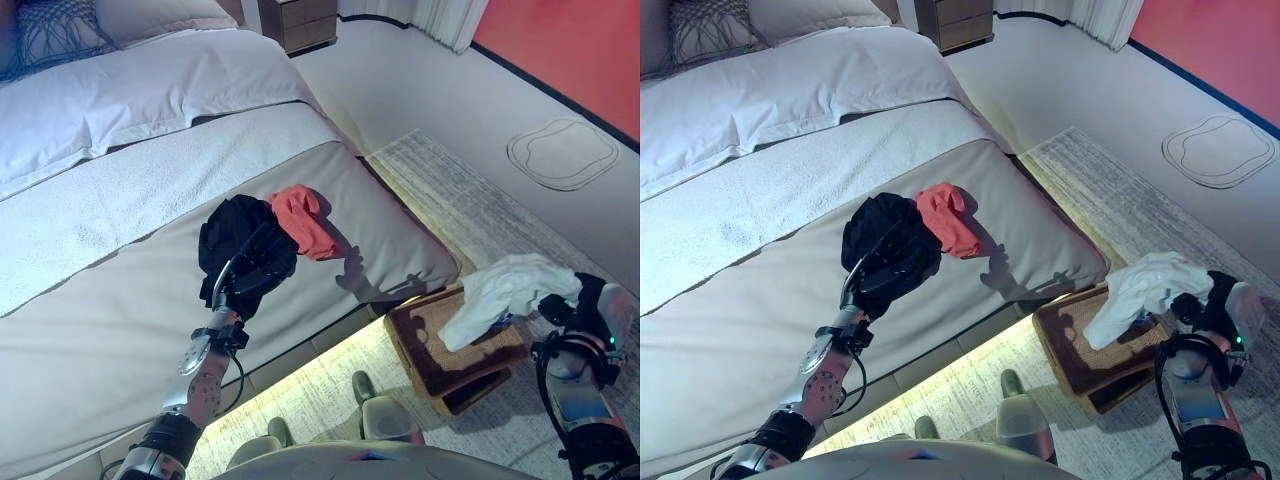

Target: Pick up the clothes from the bed and place them into the basket

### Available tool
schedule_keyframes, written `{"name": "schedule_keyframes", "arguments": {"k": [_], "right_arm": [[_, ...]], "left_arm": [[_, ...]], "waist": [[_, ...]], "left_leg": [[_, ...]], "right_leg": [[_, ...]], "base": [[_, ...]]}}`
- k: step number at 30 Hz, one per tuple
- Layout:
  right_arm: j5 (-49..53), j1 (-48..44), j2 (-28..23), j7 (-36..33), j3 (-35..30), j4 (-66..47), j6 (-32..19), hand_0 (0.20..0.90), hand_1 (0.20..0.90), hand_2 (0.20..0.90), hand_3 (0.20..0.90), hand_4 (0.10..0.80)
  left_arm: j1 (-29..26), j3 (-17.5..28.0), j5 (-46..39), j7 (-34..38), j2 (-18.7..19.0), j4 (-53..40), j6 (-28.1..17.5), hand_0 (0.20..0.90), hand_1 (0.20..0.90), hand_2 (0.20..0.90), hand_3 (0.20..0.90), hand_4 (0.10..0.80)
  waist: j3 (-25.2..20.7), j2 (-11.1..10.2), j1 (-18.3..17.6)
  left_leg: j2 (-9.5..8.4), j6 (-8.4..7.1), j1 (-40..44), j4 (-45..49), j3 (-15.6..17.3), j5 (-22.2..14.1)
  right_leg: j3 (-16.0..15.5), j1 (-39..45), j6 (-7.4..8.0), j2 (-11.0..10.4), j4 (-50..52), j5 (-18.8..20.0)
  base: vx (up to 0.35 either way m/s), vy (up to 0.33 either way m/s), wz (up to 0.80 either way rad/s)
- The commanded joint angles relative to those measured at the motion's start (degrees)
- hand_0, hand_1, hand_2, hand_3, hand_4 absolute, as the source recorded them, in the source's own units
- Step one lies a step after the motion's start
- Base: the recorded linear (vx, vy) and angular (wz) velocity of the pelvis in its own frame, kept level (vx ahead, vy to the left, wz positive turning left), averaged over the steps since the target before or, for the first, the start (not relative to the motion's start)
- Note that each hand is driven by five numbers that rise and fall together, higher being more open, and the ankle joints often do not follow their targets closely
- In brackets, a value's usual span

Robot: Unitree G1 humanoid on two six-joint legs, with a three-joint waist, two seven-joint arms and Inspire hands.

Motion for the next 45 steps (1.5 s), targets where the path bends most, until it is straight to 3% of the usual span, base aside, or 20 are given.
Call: {"name": "schedule_keyframes", "arguments": {"k": [1, 21, 28, 35, 39, 45], "right_arm": [[-0.85, -8.13, -4.58, -1.22, -1.29, 2.07, -1.74, 0.900, 0.900, 0.900, 0.900, 0.800], [0.51, -9.36, -4.11, -0.86, 0.57, 3.45, 1.95, 0.900, 0.900, 0.900, 0.900, 0.800], [-3.28, -10.78, -4.68, -1.07, 1.34, -5.78, -1.32, 0.900, 0.900, 0.900, 0.900, 0.800], [-5.74, -21.66, -7.72, 2.10, 8.18, -10.74, -1.23, 0.900, 0.900, 0.900, 0.900, 0.800], [-4.88, -32.00, -9.28, 3.47, 13.31, -7.36, 0.39, 0.900, 0.900, 0.900, 0.900, 0.800], [-1.15, -42.95, -11.27, 5.57, 19.64, -0.53, -1.56, 0.900, 0.900, 0.900, 0.900, 0.800]], "left_arm": [[-3.70, 1.64, 0.23, -3.59, 1.45, -1.54, -2.97, 0.900, 0.900, 0.900, 0.900, 0.800], [-2.90, 2.85, -0.13, -4.64, 2.06, -1.71, -2.64, 0.900, 0.900, 0.900, 0.900, 0.800], [-2.67, 2.79, -0.22, -2.90, 1.51, -2.22, -2.92, 0.900, 0.900, 0.900, 0.900, 0.800], [-2.52, 1.13, 1.10, -2.35, 0.71, -1.26, -4.09, 0.900, 0.900, 0.900, 0.900, 0.800], [-4.11, -0.49, 2.76, -2.96, 2.04, -0.71, -5.59, 0.900, 0.900, 0.900, 0.900, 0.800], [-5.91, -2.14, 3.38, -2.89, 3.79, 0.22, -5.95, 0.900, 0.900, 0.900, 0.900, 0.800]], "waist": [[-1.65, -0.16, 1.35], [-1.62, 0.44, 2.92], [-1.30, 0.31, 3.73], [-0.65, 0.03, 6.79], [1.12, 0.31, 9.32], [4.30, 1.26, 12.56]], "left_leg": [[0.80, 1.98, -3.40, 3.09, -3.14, -5.02], [1.07, 1.26, -2.62, 1.28, -4.50, -4.03], [1.07, 1.19, -2.56, 1.56, -6.00, -3.97], [1.09, 0.40, -4.35, 3.01, -8.59, -3.97], [1.08, -0.31, -7.13, 4.64, -11.17, -3.47], [1.01, -1.45, -10.45, 8.29, -14.12, -3.17]], "right_leg": [[-0.27, -0.71, 0.72, 0.28, 3.51, -2.28], [-1.79, 0.67, 0.46, -0.30, 2.60, -2.73], [-2.00, 1.17, 0.27, -0.45, 2.69, -2.98], [-4.26, 1.41, -0.70, -0.81, 2.82, -4.18], [-6.60, 0.29, -1.77, -0.96, 4.43, -5.34], [-10.76, -0.52, -3.16, -1.99, 6.75, -6.87]], "base": [[0.000, 0.000, 0.00], [0.006, -0.006, 0.04], [0.042, -0.002, 0.00], [0.047, -0.012, 0.14], [-0.011, -0.025, 0.34], [0.032, -0.026, 0.47]]}}
